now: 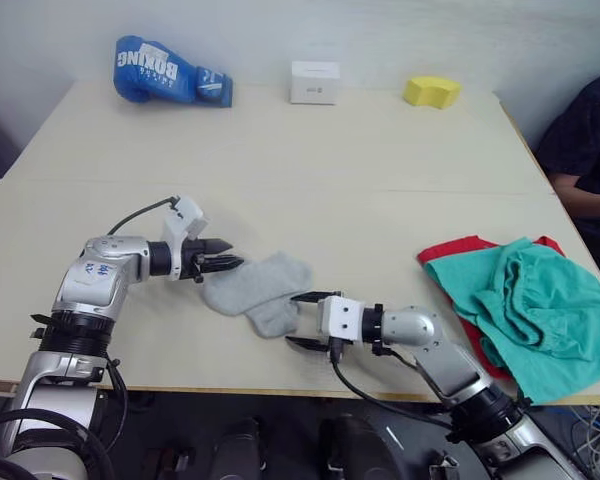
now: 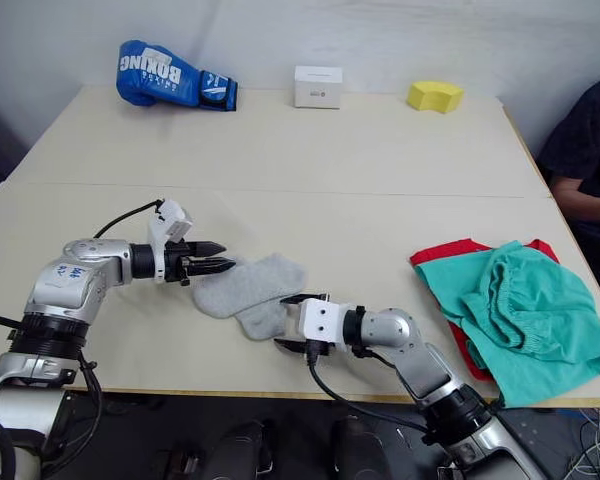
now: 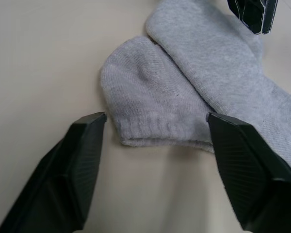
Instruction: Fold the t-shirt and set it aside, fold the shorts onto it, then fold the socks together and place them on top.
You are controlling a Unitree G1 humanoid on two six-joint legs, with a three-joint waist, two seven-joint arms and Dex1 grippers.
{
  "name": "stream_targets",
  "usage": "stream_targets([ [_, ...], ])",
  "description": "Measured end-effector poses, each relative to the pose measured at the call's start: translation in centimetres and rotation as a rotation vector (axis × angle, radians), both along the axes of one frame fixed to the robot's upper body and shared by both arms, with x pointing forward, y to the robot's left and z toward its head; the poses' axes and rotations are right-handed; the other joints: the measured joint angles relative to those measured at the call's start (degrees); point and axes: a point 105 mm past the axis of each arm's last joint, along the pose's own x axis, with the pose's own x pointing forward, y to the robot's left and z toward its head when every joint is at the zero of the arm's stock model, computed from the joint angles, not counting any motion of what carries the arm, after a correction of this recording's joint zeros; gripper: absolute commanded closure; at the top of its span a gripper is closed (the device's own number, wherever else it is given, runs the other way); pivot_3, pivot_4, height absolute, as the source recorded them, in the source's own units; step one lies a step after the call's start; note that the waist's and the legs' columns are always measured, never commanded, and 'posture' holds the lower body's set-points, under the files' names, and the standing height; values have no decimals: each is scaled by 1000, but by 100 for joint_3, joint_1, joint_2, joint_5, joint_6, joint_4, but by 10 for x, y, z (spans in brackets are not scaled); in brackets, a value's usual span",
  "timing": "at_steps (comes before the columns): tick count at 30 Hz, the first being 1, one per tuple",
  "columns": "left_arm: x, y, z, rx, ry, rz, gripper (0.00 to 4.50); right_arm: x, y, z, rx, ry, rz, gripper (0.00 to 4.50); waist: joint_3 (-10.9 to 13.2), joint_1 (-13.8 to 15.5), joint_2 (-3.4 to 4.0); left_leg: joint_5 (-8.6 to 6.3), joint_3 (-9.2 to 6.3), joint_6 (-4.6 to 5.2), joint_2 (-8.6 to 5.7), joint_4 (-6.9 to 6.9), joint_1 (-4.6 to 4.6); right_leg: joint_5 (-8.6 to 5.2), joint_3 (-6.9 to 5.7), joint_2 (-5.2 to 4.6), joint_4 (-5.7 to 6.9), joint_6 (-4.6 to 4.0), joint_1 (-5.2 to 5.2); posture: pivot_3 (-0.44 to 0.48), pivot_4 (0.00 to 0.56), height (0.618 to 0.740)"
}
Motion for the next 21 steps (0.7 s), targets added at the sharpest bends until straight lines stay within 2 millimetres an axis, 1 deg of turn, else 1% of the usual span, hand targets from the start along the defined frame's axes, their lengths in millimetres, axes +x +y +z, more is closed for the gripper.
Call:
stream_targets([
  [1,-1,1,-2,0,18,1,2666,1,0,0,-4,-9,5,2332,0,1,0,8,-2,-3,2,0,3,6,-2,2,1,-3,3,0,150,740],
  [6,-7,5,-14,7,94,24,4271,4,-1,-5,-13,-29,18,4108,0,4,0,30,-2,0,4,-6,6,30,1,0,-4,-5,5,0,150,740],
  [7,-7,5,-15,9,100,32,4500,5,-1,-6,-15,-34,20,4484,0,5,0,31,-2,1,4,-6,5,33,1,0,-6,-5,6,0,150,740],
  [9,-10,7,-16,16,103,40,4500,6,-1,-6,-15,-42,27,4484,0,0,0,31,-2,1,4,-8,5,34,2,-2,-8,-4,6,0,150,740],
  [13,-24,14,-20,-13,120,63,4500,6,-5,-5,-29,-57,62,4484,0,-4,0,30,-1,0,5,-16,5,33,2,-2,-16,-5,5,0,150,740],
  [18,-45,10,-20,-26,134,65,4500,16,-25,-2,-83,-75,84,4484,0,15,0,27,-3,5,4,-11,3,34,1,-7,-19,-3,8,0,150,740],
  [21,-53,6,-17,-37,110,84,4500,27,-43,3,-118,-79,75,4484,0,20,0,26,-5,4,3,-12,4,38,0,-11,-21,-4,10,0,150,740],
])
